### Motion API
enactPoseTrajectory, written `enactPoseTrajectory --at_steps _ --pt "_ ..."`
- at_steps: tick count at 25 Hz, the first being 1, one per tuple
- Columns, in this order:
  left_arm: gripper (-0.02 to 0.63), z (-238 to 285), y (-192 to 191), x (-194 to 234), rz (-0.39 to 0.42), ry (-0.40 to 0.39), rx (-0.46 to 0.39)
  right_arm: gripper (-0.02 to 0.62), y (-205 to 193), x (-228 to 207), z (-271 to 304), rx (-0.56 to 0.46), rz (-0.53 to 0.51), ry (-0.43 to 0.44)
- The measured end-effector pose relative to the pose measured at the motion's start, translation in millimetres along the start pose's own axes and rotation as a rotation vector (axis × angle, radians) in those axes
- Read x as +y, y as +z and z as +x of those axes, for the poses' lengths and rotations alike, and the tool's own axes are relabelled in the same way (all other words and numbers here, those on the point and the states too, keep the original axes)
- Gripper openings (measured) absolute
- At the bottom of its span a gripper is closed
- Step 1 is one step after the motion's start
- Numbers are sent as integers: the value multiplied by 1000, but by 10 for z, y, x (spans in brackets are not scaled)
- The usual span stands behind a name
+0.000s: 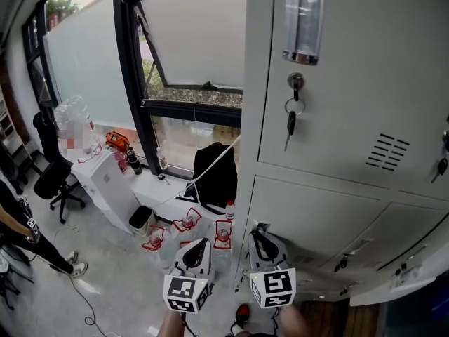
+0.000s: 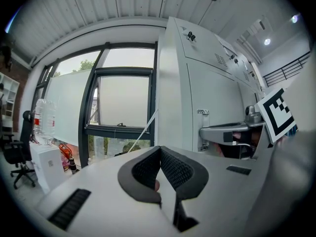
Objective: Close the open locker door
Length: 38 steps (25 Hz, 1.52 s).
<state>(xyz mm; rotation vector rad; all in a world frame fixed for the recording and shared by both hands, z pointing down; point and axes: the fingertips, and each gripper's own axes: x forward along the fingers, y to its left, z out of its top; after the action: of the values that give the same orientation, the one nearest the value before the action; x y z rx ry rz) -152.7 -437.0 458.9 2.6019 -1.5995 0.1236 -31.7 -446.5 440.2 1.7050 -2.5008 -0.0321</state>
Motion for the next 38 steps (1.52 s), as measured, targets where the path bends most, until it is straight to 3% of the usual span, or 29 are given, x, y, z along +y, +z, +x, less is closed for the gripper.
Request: enactPoseTrajectory --at_steps 19,38 --pt "21 -94 85 -294 21 -48 -18 37 22 -286 -432 -21 13 -72" --pt "21 -558 194 -1365 72 -254 -51 26 37 -705 -1904 -48 -31 -282"
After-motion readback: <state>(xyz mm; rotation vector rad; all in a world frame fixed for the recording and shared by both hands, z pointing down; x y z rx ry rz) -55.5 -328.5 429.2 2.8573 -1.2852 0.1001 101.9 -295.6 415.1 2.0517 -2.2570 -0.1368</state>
